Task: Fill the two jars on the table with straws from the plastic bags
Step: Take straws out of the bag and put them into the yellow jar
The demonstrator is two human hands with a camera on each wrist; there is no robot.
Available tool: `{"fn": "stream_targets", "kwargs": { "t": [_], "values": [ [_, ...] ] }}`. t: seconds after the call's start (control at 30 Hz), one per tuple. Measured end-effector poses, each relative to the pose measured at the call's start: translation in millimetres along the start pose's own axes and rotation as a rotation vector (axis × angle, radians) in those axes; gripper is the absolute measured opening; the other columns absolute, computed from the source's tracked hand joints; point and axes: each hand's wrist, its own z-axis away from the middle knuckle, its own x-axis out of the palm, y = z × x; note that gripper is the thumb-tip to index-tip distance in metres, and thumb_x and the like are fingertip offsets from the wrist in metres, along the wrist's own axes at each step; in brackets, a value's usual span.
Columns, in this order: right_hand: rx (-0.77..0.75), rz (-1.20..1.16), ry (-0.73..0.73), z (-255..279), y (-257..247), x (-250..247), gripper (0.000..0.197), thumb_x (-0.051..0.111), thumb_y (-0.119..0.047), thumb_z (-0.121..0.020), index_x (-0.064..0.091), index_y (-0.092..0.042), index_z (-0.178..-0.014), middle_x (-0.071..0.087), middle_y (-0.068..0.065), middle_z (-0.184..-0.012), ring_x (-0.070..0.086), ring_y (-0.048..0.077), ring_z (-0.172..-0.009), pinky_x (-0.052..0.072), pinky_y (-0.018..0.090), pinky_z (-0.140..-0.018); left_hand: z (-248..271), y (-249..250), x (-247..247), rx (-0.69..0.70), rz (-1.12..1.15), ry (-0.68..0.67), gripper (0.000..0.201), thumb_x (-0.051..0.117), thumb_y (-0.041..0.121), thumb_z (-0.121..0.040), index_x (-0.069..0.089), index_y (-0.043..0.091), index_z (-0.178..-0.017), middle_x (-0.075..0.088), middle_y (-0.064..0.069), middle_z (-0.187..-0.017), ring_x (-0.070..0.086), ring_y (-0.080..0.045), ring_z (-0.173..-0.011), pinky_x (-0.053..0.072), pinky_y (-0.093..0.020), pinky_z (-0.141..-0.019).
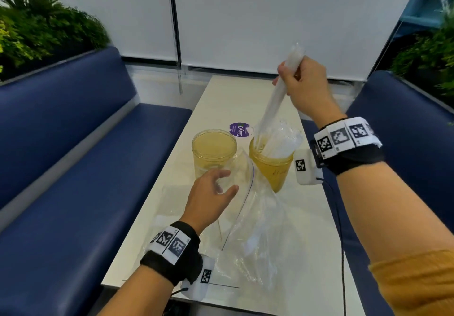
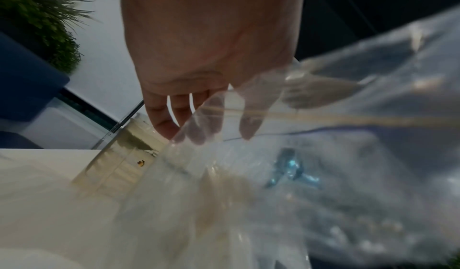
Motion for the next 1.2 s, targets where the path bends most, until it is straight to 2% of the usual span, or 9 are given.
{"fn": "stream_targets", "kwargs": {
  "t": [0.17, 0.33, 0.43, 0.6, 0.7, 0.87, 0.97, 1.07, 1.2],
  "values": [
    [0.097, 0.235, -0.096, 4, 51, 38, 0.025, 0.053, -0.034, -0.100, 0.065, -0.013, -0.106, 0.075, 0.003, -0.089, 0.070, 0.021, -0.085, 0.057, 0.044, -0.085, -8, 9, -4, 0.016, 0.040, 0.027, 0.037, 0.071, 0.033, -0.092, 0.068, 0.021, -0.126, 0.066, 0.013, -0.122, 0.061, -0.004, -0.087, 0.049, -0.023, -0.079],
    [0.111, 0.330, -0.108, 21, 76, 56, 0.056, 0.061, -0.023, -0.097, 0.028, -0.026, -0.142, 0.064, 0.013, -0.100, 0.064, 0.031, -0.083, 0.054, 0.042, -0.078, -13, 14, -1, 0.035, 0.075, 0.028, 0.032, 0.071, 0.028, -0.093, 0.070, 0.019, -0.123, 0.067, 0.012, -0.119, 0.058, -0.002, -0.082, 0.045, -0.014, -0.075],
    [0.076, 0.400, -0.108, 30, 80, 58, 0.054, 0.062, -0.021, -0.096, 0.032, -0.025, -0.140, 0.063, 0.012, -0.091, 0.063, 0.030, -0.077, 0.056, 0.042, -0.073, -15, 16, 0, 0.030, 0.086, 0.017, 0.031, 0.070, 0.028, -0.094, 0.070, 0.020, -0.124, 0.066, 0.012, -0.120, 0.059, -0.004, -0.085, 0.043, -0.009, -0.073],
    [-0.005, 0.654, -0.139, 37, 94, 61, 0.042, 0.064, -0.038, -0.093, 0.052, -0.020, -0.128, 0.066, 0.008, -0.110, 0.058, 0.029, -0.106, 0.047, 0.041, -0.085, -19, 19, 4, 0.029, 0.089, 0.006, 0.030, 0.069, 0.029, -0.095, 0.071, 0.021, -0.123, 0.067, 0.015, -0.120, 0.064, -0.012, -0.098, 0.044, -0.008, -0.077],
    [-0.088, 1.010, -0.221, 45, 106, 68, 0.049, 0.047, -0.053, -0.098, 0.054, -0.020, -0.133, 0.057, 0.008, -0.132, 0.046, 0.031, -0.122, 0.040, 0.046, -0.097, -20, 24, 3, 0.043, 0.092, 0.006, 0.029, 0.068, 0.024, -0.095, 0.071, 0.021, -0.123, 0.068, 0.014, -0.119, 0.064, -0.014, -0.097, 0.044, -0.004, -0.076],
    [0.014, 1.124, -0.395, 55, 113, 63, 0.066, 0.021, -0.057, -0.103, 0.020, -0.019, -0.158, 0.016, 0.015, -0.165, 0.014, 0.037, -0.152, 0.012, 0.058, -0.119, -19, 31, 0, 0.042, 0.089, -0.042, 0.041, 0.061, 0.007, -0.093, 0.067, 0.020, -0.131, 0.067, 0.007, -0.118, 0.061, -0.017, -0.101, 0.047, -0.013, -0.081],
    [-0.111, 0.879, -0.151, 58, 81, 43, 0.052, 0.044, -0.044, -0.102, 0.049, -0.013, -0.142, 0.043, 0.017, -0.149, 0.039, 0.037, -0.136, 0.036, 0.053, -0.111, -15, 37, 1, 0.064, 0.082, -0.072, 0.047, 0.057, 0.003, -0.094, 0.062, 0.017, -0.139, 0.063, 0.007, -0.129, 0.055, -0.008, -0.104, 0.044, -0.021, -0.095],
    [-0.243, 0.537, 0.001, 77, 31, 31, 0.023, 0.053, -0.027, -0.098, 0.068, -0.012, -0.107, 0.065, 0.006, -0.104, 0.059, 0.023, -0.093, 0.051, 0.036, -0.076, -12, 41, 8, 0.048, 0.145, -0.095, 0.050, 0.052, 0.006, -0.097, 0.055, 0.018, -0.145, 0.059, 0.005, -0.139, 0.056, -0.010, -0.115, 0.055, -0.042, -0.100],
    [0.203, 0.465, -0.533, 113, 4, 34, 0.023, 0.052, -0.018, -0.097, 0.070, -0.005, -0.091, 0.073, 0.013, -0.083, 0.073, 0.026, -0.069, 0.062, 0.040, -0.069, -5, 46, 18, 0.046, 0.219, -0.091, 0.053, 0.051, 0.008, -0.098, 0.050, 0.020, -0.150, 0.057, 0.009, -0.137, 0.057, -0.005, -0.114, 0.055, -0.041, -0.099]
  ]
}}
